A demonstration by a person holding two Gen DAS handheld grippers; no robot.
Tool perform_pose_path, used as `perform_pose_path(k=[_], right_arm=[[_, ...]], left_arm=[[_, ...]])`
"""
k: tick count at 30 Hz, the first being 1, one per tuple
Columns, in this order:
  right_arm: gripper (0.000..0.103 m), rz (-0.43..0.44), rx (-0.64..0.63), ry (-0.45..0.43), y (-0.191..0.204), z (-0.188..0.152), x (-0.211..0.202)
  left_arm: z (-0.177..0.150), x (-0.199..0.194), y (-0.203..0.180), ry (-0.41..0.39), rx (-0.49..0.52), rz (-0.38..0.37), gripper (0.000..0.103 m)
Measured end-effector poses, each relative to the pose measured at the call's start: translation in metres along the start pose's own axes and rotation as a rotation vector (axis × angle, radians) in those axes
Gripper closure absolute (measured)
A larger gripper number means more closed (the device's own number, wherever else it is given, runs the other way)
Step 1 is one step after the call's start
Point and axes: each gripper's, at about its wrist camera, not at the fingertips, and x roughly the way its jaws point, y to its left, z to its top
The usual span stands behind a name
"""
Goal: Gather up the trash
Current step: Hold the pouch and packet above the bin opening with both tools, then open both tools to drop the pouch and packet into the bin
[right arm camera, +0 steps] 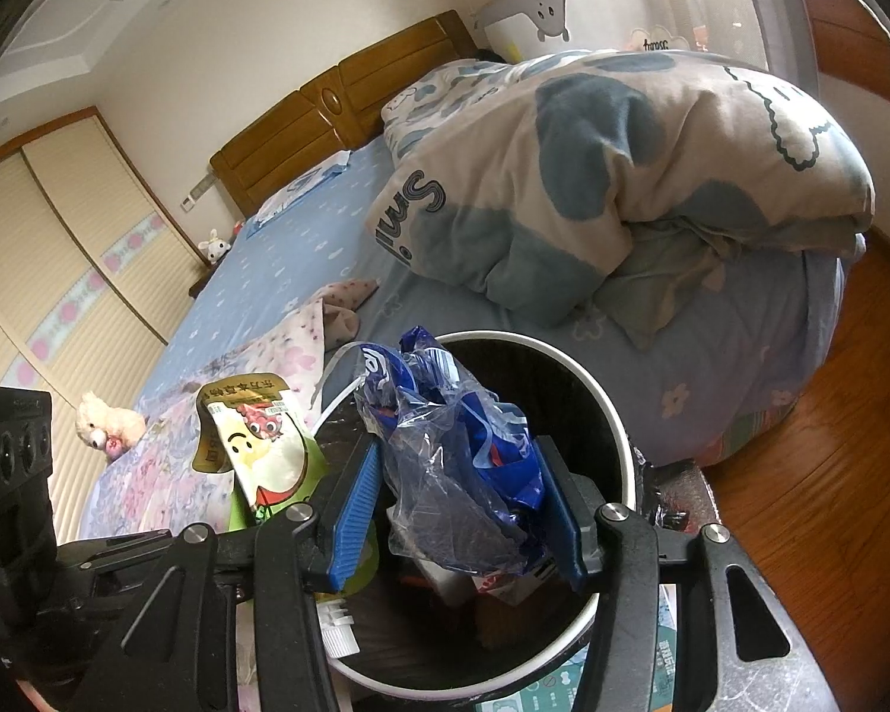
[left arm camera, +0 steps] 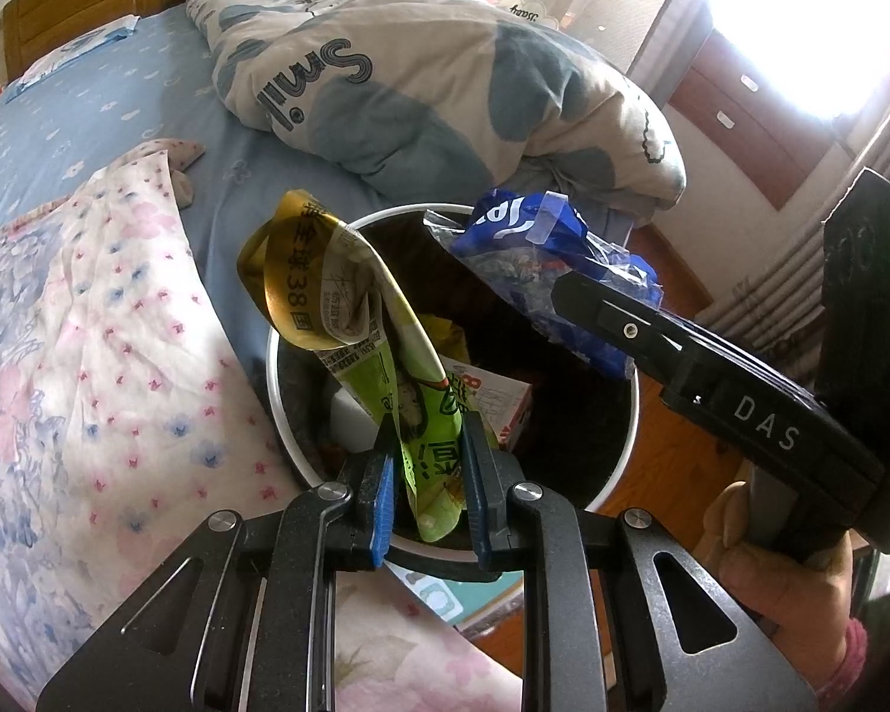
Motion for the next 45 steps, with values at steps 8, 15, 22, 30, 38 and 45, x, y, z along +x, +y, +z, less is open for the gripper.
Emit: perform_pose_path(k=[8,15,22,30,38,45], right_arm=[[0.051,-0.001,-0.001,0.005,0.0,-0.0007,0.0011],[0.05,-0.002,0.0,0.009,0.0006,-0.0019,0.0025],[0.049,-0.004,0.002,0.007,0.0001,-0.0016,0.0031],[0.049,-0.003,0.001,0.009,0.0009,-0.0023,0.0029],[0.049,-0.003,0.0,0.014,0.0004,-0.0005,0.0054],[0.048,0.006,0.007,0.022,0.0009,0.0003,0.0067]], left_arm=[[-0.0001,-0.0014,-0.0011,-0.005,0.004,-0.001,0.085],[0.0004,-0.0019,-0.0017,-0.007,0.006,0.003,0.085],[0.0001,-0.0014,-0.0016,-0.005,0.003,0.002,0.085],[0.0,-0.0009,-0.0014,-0.007,0.005,0.004,0.085],[0.0001,-0.0009,-0.0012,-0.007,0.004,0.005,0.085],[0.0005,-0.0012,-0.0013,-0.006,0.007,0.007,0.084]])
